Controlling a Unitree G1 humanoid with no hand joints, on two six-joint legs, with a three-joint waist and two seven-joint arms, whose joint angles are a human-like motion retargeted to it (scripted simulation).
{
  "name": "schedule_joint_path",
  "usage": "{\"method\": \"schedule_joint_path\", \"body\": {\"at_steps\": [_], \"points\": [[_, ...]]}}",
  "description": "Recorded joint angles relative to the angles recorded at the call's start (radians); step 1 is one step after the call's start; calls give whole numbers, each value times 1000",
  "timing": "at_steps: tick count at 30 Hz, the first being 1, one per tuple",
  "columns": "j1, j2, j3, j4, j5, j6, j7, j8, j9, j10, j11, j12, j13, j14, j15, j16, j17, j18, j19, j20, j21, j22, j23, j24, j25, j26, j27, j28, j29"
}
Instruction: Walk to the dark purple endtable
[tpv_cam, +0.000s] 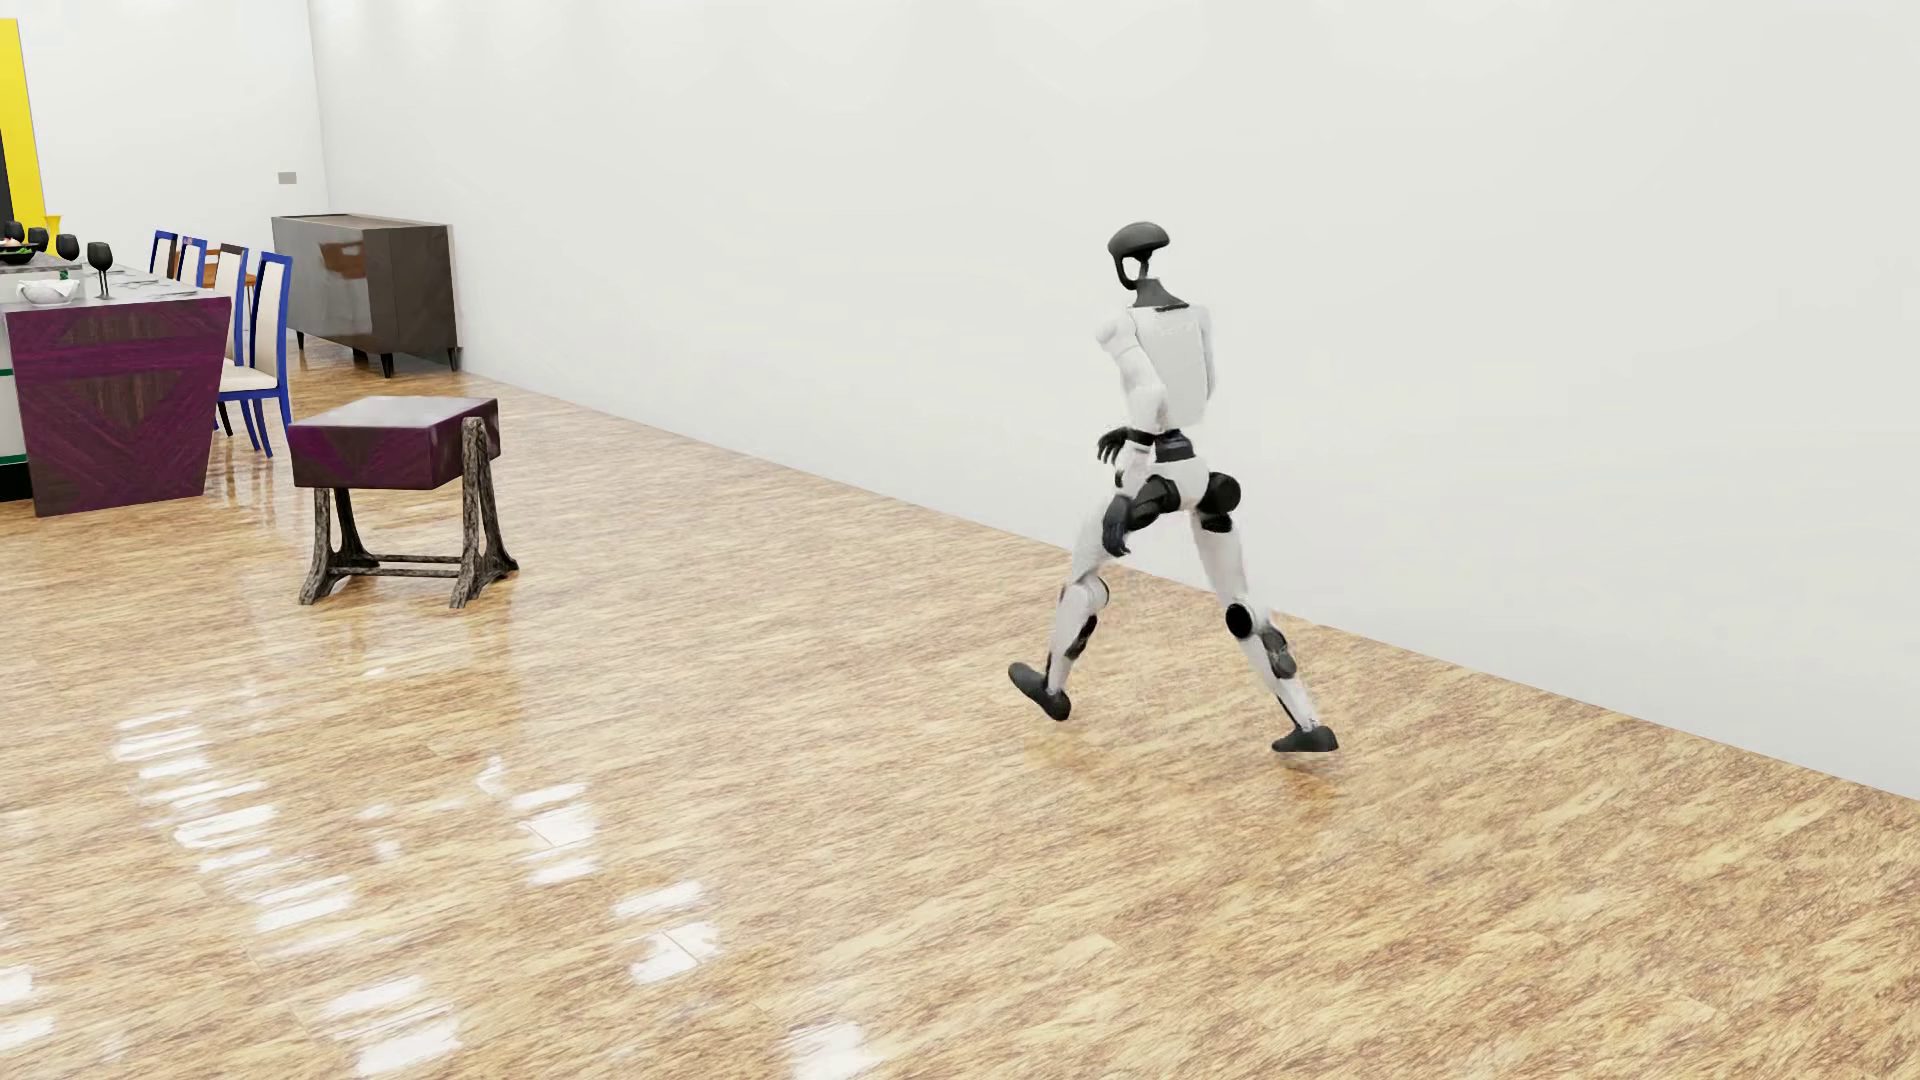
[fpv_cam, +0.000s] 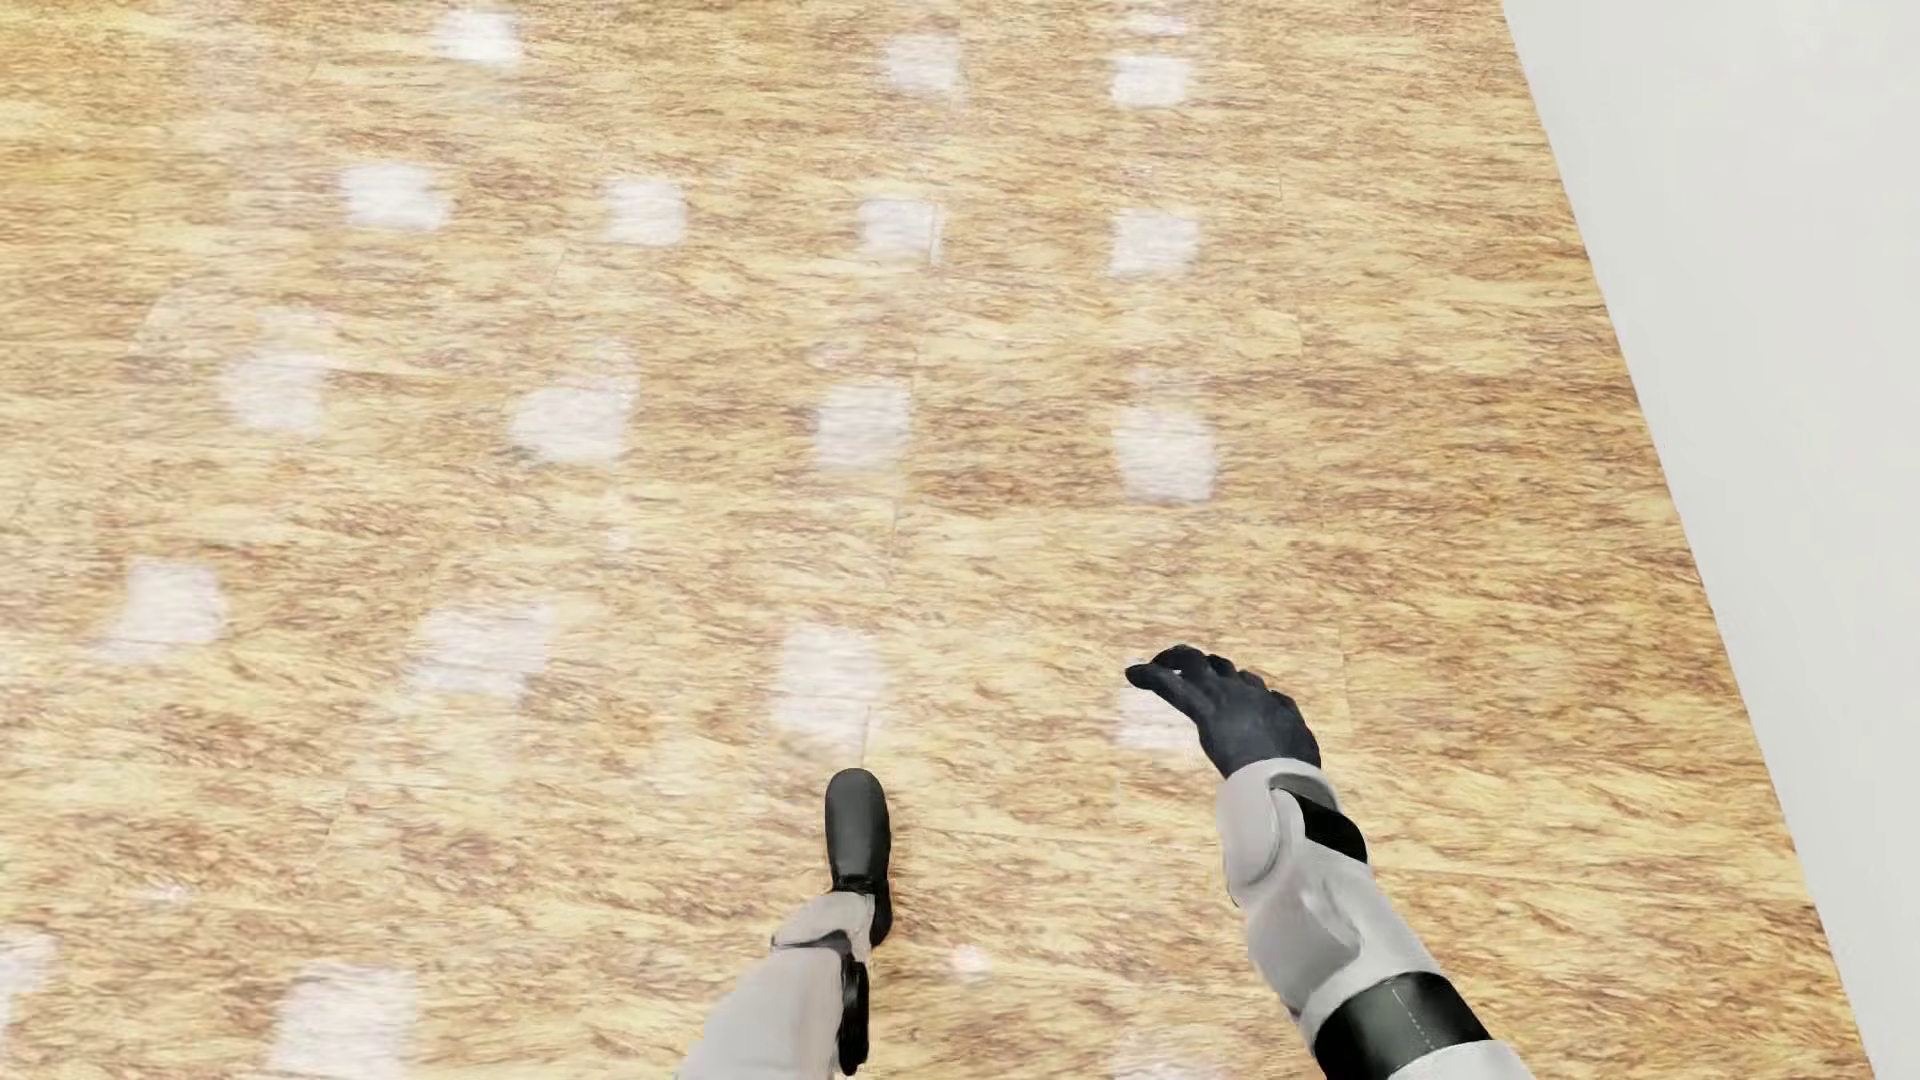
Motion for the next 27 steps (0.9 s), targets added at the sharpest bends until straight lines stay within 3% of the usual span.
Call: {"method": "schedule_joint_path", "body": {"at_steps": [1,2,3,4,5,7,9,10,11,12,13,14,15,16,17,18,19,20,22,23,25,26,27], "points": [[-6,24,14,21,-38,-9,46,30,6,171,97,47,7,61,156,-43,-2,38,-23,28,-20,-13,-21,-8,40,-13,15,1,-35],[-6,-7,24,15,-83,-21,64,61,14,331,280,61,34,87,384,-83,-16,75,23,47,-31,-3,-42,-14,53,-18,42,2,-48],[27,-106,28,-8,-150,-34,69,46,22,441,536,36,81,2,593,-100,-18,132,72,57,-44,23,-61,-4,51,-15,70,14,-55],[87,-244,20,-49,-193,-49,76,47,31,480,756,-25,134,-86,583,-101,-6,146,14,54,-61,64,-64,17,50,-8,94,35,-63],[177,-396,4,-94,-186,-60,70,57,36,445,891,-115,187,-151,476,-89,30,138,-34,36,-80,109,-39,45,71,-1,110,61,-70],[401,-668,-39,-157,-140,-65,26,27,23,255,843,-314,271,-217,379,-58,108,93,-35,-53,-91,182,109,127,139,-3,143,77,-38],[581,-861,-84,-178,-95,-49,-4,0,-11,135,545,-487,335,-265,322,-34,105,81,-31,-189,17,158,275,203,112,-82,170,-15,146],[638,-931,-108,-184,-94,-41,-20,10,-26,136,344,-564,380,-305,342,-22,77,77,-25,-266,70,93,307,227,75,-153,155,-62,278],[698,-980,-132,-183,-107,-37,-39,39,-35,138,123,-639,448,-347,368,-7,55,70,-24,-343,59,5,295,229,50,-232,140,-74,355],[765,-999,-153,-179,-145,-37,-74,44,-40,147,-86,-698,538,-371,358,2,57,56,-29,-406,-23,-88,253,191,39,-306,145,-52,325],[830,-996,-172,-160,-188,-38,-106,8,-41,171,-187,-723,634,-372,311,16,94,40,5,-454,-137,-174,208,117,40,-367,156,-26,208],[869,-977,-190,-125,-212,-39,-131,-56,-40,252,-129,-707,710,-302,289,54,154,39,-31,-501,-235,-256,187,35,52,-401,164,-32,85],[855,-963,-206,-69,-204,-32,-141,-83,-36,408,7,-658,749,-106,360,126,215,68,-113,-543,-283,-342,197,-17,66,-400,174,-80,23],[786,-935,-211,15,-186,-20,-118,-110,-31,644,119,-582,755,169,423,196,245,-34,-148,-562,-278,-426,231,-31,67,-374,182,-146,45],[671,-886,-201,119,-150,-1,-85,-135,-24,884,210,-493,724,280,349,241,241,-17,-149,-557,-227,-481,272,-34,44,-328,181,-183,126],[536,-814,-179,136,-96,19,-92,-148,-17,1057,239,-408,666,177,263,240,213,70,-137,-528,-160,-479,308,-33,8,-266,164,-171,214],[405,-715,-155,116,-43,33,-78,-147,-15,1118,203,-350,584,100,197,199,177,85,-120,-486,-91,-404,335,-36,-34,-189,148,-118,266],[290,-604,-134,67,4,36,-54,-130,-19,1073,137,-309,500,6,146,141,146,88,-107,-419,-25,-281,348,-41,-91,-106,133,-50,273],[112,-405,-95,-4,77,24,-19,-80,-39,787,37,-271,313,-72,66,34,79,23,-125,-215,105,-33,309,-70,-182,55,94,98,252],[53,-320,-72,-30,98,14,-29,-59,-48,571,17,-239,223,-66,22,-2,53,-7,-142,-102,146,29,247,-114,-206,81,67,157,239],[19,-135,-30,-48,88,-7,-97,27,-51,50,-31,-120,68,6,-26,-49,6,-49,-126,14,194,35,59,-195,-221,20,11,155,187],[9,-36,-14,-25,66,-13,-54,69,-46,-54,-35,-43,33,-38,-19,-49,-12,-79,-102,-3,191,23,-49,-171,-201,-18,-13,122,130],[24,35,0,1,39,-17,25,94,-41,-20,11,25,37,-49,44,-41,-28,-49,-101,-43,175,20,-153,-109,-154,-44,-36,91,69]]}}
